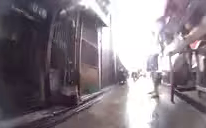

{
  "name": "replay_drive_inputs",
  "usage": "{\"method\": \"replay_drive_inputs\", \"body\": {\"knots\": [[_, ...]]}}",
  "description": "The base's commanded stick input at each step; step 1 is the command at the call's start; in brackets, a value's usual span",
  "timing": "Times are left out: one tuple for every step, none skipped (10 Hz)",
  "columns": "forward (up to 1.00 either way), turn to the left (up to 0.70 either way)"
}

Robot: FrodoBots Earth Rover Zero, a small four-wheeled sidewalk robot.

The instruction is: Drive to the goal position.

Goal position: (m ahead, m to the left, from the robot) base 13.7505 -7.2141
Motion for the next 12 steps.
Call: {"method": "replay_drive_inputs", "body": {"knots": [[0.00,0.00],[0.00,0.00],[0.00,0.00],[0.00,0.00],[0.00,0.00],[0.00,-0.11],[0.00,-0.69],[0.00,0.00],[0.00,0.00],[0.00,0.00],[0.00,0.00],[0.89,0.00]]}}
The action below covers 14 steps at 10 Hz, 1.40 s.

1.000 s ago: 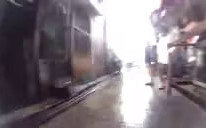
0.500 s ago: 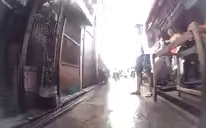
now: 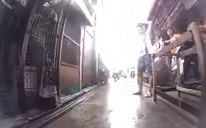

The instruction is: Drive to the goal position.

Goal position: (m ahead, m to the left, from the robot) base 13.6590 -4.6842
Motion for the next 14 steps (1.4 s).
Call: {"method": "replay_drive_inputs", "body": {"knots": [[0.99,0.00],[0.99,0.00],[0.99,0.00],[0.99,0.00],[0.99,0.00],[0.99,0.00],[0.99,0.00],[0.99,0.00],[0.99,0.00],[0.99,0.00],[0.99,0.00],[0.99,0.00],[0.99,0.00],[0.99,0.00]]}}
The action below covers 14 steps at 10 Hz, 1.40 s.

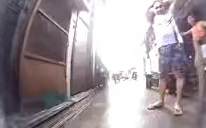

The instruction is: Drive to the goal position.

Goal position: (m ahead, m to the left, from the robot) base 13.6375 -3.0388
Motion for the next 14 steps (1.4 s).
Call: {"method": "replay_drive_inputs", "body": {"knots": [[0.99,0.00],[0.99,0.00],[0.99,0.00],[0.99,-0.13],[0.99,-0.39],[0.99,-0.32],[0.99,-0.08],[0.99,0.00],[0.99,-0.03],[0.99,-0.38],[0.99,-0.39],[0.99,-0.32],[0.99,0.00],[0.99,0.00]]}}
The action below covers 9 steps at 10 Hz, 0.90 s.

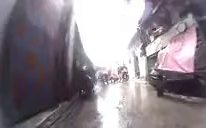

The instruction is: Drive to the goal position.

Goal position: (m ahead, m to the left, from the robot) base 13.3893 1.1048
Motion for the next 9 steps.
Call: {"method": "replay_drive_inputs", "body": {"knots": [[0.99,0.00],[0.99,0.00],[0.99,0.00],[0.99,0.00],[0.99,0.00],[0.99,0.00],[0.99,0.00],[0.99,0.00],[0.99,0.00]]}}
